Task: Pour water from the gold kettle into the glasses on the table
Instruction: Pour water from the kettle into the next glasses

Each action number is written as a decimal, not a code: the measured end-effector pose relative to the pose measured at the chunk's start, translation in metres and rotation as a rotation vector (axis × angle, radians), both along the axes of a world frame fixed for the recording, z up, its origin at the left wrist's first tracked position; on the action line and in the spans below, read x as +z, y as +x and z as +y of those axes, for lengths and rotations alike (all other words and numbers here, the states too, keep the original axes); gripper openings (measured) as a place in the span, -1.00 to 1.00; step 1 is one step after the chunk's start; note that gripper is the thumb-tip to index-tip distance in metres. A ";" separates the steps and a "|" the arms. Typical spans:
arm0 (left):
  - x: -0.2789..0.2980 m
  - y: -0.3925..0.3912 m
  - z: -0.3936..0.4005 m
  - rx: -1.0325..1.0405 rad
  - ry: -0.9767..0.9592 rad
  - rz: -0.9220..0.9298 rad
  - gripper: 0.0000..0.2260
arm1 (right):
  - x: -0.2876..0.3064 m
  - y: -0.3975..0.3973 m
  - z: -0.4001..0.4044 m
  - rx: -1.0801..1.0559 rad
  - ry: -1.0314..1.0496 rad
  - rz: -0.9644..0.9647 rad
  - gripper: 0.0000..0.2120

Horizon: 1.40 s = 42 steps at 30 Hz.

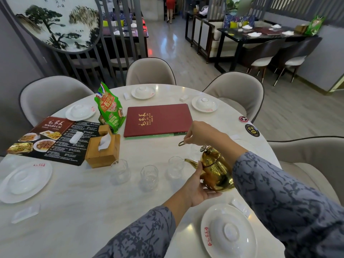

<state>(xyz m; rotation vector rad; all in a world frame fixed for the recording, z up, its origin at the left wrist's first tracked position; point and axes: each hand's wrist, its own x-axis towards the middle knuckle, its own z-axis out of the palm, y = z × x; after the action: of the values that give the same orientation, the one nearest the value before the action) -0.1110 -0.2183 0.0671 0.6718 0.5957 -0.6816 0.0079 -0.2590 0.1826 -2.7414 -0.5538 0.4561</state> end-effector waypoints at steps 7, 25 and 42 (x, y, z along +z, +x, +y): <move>-0.006 0.003 0.001 0.004 0.004 0.009 -0.35 | -0.007 0.003 -0.001 -0.026 0.014 0.011 -0.83; -0.038 0.006 0.018 -0.021 0.147 0.006 -0.34 | -0.039 -0.009 -0.009 -0.092 0.141 -0.037 -0.81; -0.039 -0.005 0.021 -0.087 0.419 -0.092 -0.41 | -0.041 -0.054 -0.048 -0.216 0.433 -0.119 -0.75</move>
<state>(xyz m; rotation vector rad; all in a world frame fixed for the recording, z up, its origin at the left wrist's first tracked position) -0.1160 -0.1974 0.0282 1.1193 0.6326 -0.6070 -0.0461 -0.3074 0.1414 -2.3824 -0.3300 0.1035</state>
